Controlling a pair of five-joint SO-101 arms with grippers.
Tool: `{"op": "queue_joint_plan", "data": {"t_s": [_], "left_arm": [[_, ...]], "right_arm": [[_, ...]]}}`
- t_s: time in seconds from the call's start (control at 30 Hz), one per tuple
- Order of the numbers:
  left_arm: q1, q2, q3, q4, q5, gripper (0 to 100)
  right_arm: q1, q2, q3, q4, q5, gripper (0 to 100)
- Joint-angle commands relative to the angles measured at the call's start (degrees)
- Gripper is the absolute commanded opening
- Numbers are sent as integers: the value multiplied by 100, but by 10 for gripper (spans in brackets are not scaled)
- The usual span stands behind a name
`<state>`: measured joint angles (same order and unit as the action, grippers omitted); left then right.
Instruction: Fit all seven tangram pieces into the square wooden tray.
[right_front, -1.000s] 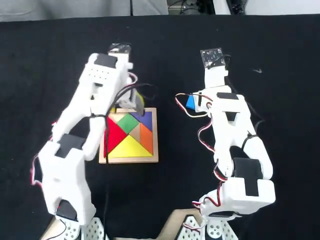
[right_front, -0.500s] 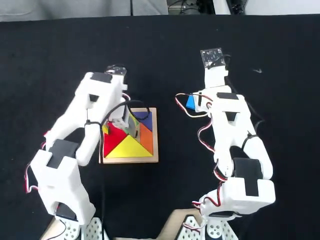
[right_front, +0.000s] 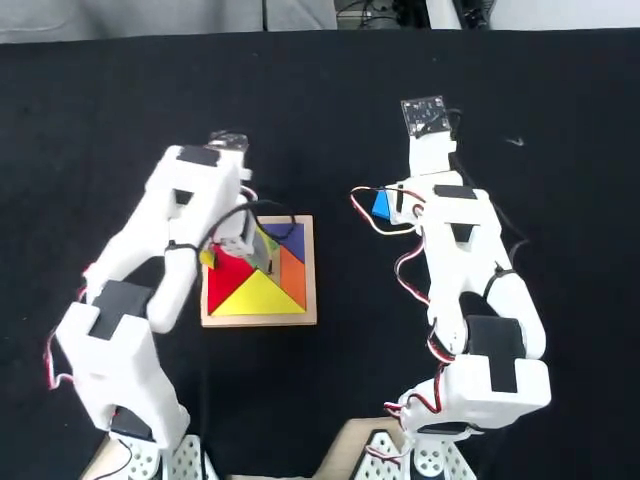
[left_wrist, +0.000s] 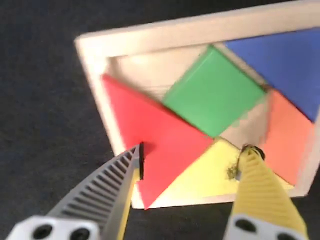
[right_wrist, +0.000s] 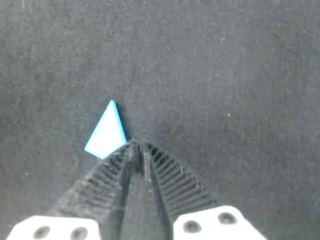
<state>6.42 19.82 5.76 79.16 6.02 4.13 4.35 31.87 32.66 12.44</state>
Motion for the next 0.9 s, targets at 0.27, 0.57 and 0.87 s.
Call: {"op": "queue_joint_plan", "data": {"t_s": [0.27,0.57,0.87], "left_arm": [[224,-202,514,-387,114,305],[31,-475,523,-290,132,303],[338,-1169,840,-870,369,307]], "right_arm": [[26,-4,-330,-88,44,12],[26,-4,-330,-88,44,12],[26,-4,-330,-88,44,12]]}}
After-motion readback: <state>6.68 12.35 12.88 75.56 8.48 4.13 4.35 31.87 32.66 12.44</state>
